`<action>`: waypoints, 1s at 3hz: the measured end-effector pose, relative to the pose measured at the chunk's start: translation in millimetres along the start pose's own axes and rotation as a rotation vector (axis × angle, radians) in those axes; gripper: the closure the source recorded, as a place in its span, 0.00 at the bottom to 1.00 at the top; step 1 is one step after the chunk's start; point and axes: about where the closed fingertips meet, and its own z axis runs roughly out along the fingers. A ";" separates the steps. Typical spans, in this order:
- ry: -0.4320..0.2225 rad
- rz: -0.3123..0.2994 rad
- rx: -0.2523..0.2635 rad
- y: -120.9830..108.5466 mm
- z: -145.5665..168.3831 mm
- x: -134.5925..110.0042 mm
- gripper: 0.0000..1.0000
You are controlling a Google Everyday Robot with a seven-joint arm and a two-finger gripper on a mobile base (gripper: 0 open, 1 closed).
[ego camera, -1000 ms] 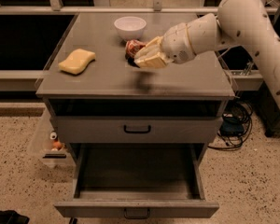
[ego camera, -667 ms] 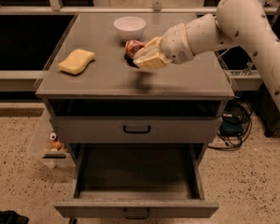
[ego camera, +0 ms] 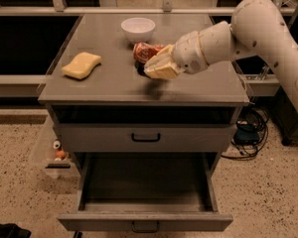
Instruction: Pick rxbar chocolate from middle drawer and place on counter
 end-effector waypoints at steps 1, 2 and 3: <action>-0.001 -0.002 -0.009 1.7 3.9 0.3 0.10; -0.001 -0.002 -0.009 1.7 3.9 0.3 0.00; -0.001 -0.002 -0.009 1.7 4.0 0.3 0.00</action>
Offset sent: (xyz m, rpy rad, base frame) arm -0.0008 0.0029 -0.0032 -0.0014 0.0043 0.0065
